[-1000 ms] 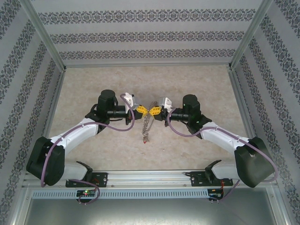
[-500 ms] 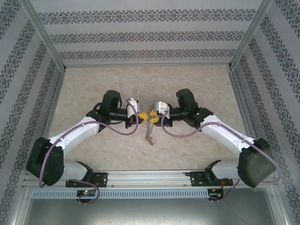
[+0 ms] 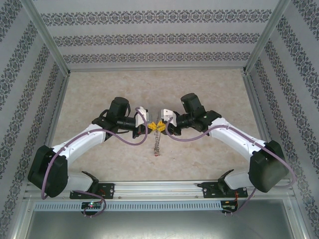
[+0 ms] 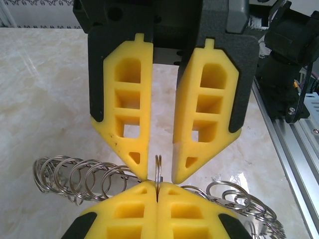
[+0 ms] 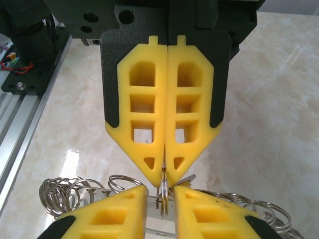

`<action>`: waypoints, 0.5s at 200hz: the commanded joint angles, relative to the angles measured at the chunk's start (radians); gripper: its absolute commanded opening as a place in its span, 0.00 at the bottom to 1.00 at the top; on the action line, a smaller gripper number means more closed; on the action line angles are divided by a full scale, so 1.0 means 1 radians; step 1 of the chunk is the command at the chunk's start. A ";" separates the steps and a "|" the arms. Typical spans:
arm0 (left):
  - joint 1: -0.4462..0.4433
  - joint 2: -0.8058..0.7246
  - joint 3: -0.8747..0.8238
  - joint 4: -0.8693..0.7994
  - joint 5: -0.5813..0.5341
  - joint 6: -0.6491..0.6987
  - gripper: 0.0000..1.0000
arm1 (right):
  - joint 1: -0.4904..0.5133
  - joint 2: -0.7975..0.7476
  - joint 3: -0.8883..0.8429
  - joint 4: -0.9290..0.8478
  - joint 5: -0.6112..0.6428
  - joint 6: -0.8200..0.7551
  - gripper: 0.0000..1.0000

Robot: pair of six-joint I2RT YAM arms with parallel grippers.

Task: Put the keys on the keyring

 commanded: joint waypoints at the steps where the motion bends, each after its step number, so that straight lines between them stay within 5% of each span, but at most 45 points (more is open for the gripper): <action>1: -0.011 -0.005 0.024 0.015 0.036 0.017 0.00 | 0.012 0.015 0.037 -0.018 -0.005 -0.003 0.20; 30: -0.010 -0.001 0.029 0.009 0.029 0.011 0.00 | 0.012 0.017 0.040 -0.019 -0.005 0.003 0.00; 100: 0.004 -0.013 -0.030 0.112 0.009 -0.091 0.19 | -0.070 -0.072 -0.072 0.333 -0.101 0.293 0.00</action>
